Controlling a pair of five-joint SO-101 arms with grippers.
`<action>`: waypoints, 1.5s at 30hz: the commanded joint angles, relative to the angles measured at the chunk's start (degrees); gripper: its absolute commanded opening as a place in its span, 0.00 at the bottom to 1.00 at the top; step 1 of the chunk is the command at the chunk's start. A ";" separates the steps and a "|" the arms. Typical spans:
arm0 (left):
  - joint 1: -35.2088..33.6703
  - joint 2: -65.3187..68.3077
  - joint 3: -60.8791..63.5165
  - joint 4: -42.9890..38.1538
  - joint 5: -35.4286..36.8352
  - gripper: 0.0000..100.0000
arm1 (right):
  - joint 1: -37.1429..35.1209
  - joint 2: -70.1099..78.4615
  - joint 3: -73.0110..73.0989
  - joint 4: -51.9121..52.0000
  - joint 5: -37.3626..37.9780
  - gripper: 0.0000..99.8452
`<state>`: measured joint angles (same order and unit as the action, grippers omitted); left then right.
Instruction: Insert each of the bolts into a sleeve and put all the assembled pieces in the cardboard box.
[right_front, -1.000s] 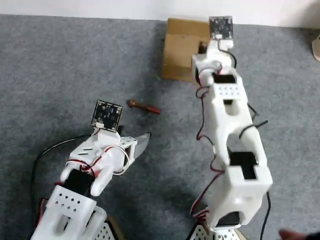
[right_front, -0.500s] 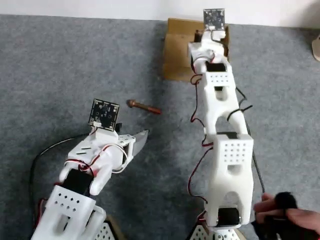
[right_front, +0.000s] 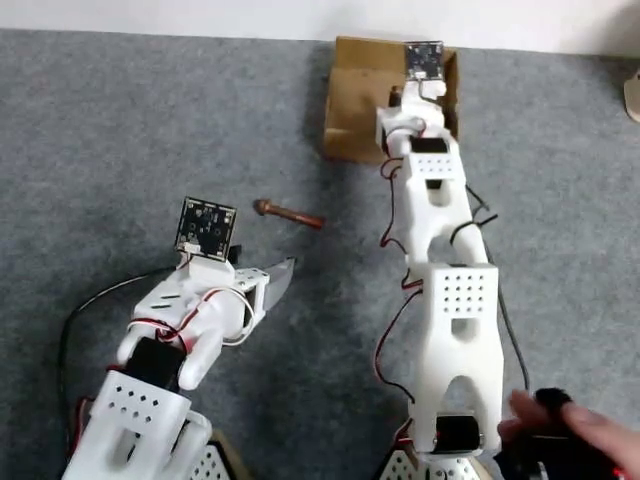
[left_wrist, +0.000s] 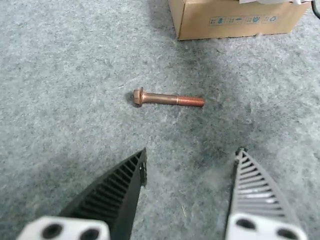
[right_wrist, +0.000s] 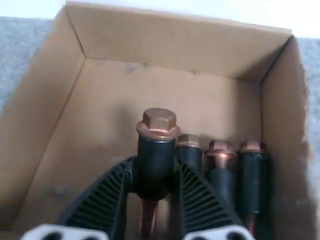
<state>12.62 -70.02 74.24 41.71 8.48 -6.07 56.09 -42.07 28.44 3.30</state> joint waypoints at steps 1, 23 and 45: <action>-0.48 -0.66 -0.13 -1.23 -0.44 0.27 | 0.92 -1.63 -4.97 3.21 0.35 0.09; -0.40 -0.66 -0.13 -0.97 -0.44 0.26 | 1.10 -1.54 -47.34 54.90 0.26 0.14; -0.13 -0.66 -0.13 -1.05 -0.44 0.26 | 14.99 -3.91 -45.58 72.75 0.00 0.14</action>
<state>12.62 -70.02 74.24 41.71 8.48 7.38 55.91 -92.26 100.09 3.30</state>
